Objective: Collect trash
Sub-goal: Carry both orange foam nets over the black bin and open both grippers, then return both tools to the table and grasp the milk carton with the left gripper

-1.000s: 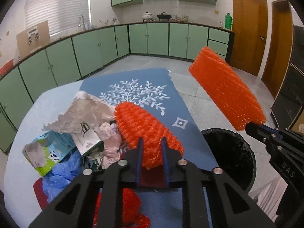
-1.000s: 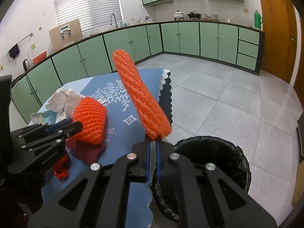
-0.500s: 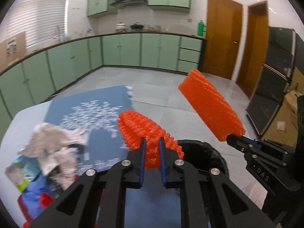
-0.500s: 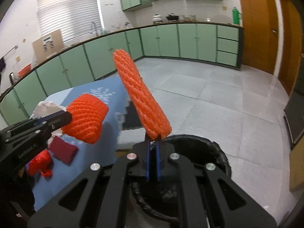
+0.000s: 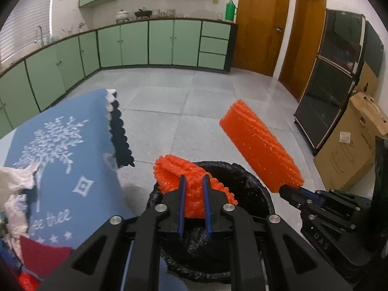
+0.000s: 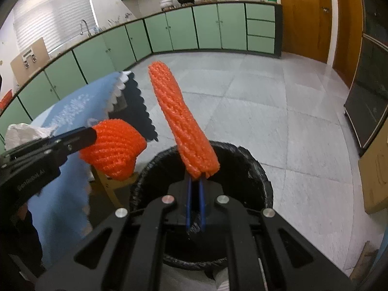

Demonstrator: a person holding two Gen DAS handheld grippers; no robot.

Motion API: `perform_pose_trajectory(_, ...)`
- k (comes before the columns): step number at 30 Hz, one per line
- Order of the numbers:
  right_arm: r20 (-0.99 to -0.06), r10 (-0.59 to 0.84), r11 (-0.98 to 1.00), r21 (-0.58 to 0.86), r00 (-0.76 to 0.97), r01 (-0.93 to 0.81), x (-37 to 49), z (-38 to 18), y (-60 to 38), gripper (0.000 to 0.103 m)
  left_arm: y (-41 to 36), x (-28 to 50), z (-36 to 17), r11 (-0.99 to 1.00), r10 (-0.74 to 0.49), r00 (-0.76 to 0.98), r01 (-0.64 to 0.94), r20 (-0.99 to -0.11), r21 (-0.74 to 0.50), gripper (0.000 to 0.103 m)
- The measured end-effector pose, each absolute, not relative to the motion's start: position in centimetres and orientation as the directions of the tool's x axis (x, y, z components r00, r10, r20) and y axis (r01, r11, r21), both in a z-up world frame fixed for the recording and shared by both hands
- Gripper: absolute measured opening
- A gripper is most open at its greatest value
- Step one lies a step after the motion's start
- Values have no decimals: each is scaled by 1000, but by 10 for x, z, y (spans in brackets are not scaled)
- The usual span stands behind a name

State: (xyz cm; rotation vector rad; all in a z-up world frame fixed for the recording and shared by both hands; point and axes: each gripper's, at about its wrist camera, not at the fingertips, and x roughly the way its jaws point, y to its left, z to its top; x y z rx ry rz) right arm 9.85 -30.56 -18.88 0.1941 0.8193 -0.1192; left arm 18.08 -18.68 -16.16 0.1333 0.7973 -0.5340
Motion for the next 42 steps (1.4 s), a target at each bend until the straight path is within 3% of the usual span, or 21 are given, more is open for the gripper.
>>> perform_pose_trajectory(2,-746,-26,971,139,666,195,102,-195,-310,8,-192,184,-165,854,-412,556,511,-722,-94,14)
perform_pose_trajectory(4,-757,-27,965,151,653,214,104,-201,-313,11,-194,188,-167,848,-427,535,516,-729,-118,22)
perform_pose_trajectory(5,-762,-27,964,152,647,219,106,-203,-313,19,-194,190,-168,849,-431,525,512,-733,-132,29)
perform_pose_trajectory(6,-766,-31,962,151,642,227,107,-205,-314,26,-192,191,-168,850,-435,520,507,-735,-145,43)
perform_pose_trajectory(7,-769,-39,960,147,638,237,107,-207,-316,40,-191,193,-168,851,-439,515,501,-736,-158,48)
perform_pose_trajectory(10,-768,-50,958,145,638,249,105,-207,-317,54,-183,195,-166,860,-435,517,482,-737,-170,50)
perform_pose_trajectory(11,-767,-57,956,142,639,256,104,-206,-315,67,-179,195,-164,869,-423,528,467,-736,-165,53)
perform_pose_trajectory(14,-744,-96,950,129,662,283,101,-198,-311,90,-162,190,-152,891,-393,575,432,-718,-141,65)
perform_pose_trajectory(19,-702,-70,953,163,709,255,103,-175,-295,92,-111,172,-121,938,-283,694,345,-662,-39,75)
perform_pose_trajectory(31,-585,78,978,200,807,51,118,-118,-205,92,31,140,-69,994,17,833,46,-553,99,75)
perform_pose_trajectory(37,-561,171,977,203,810,-66,126,-109,-147,92,103,120,-73,989,137,822,-82,-553,122,75)
perform_pose_trajectory(42,-562,233,970,189,794,-151,131,-109,-105,92,143,109,-85,988,153,804,-122,-574,92,75)
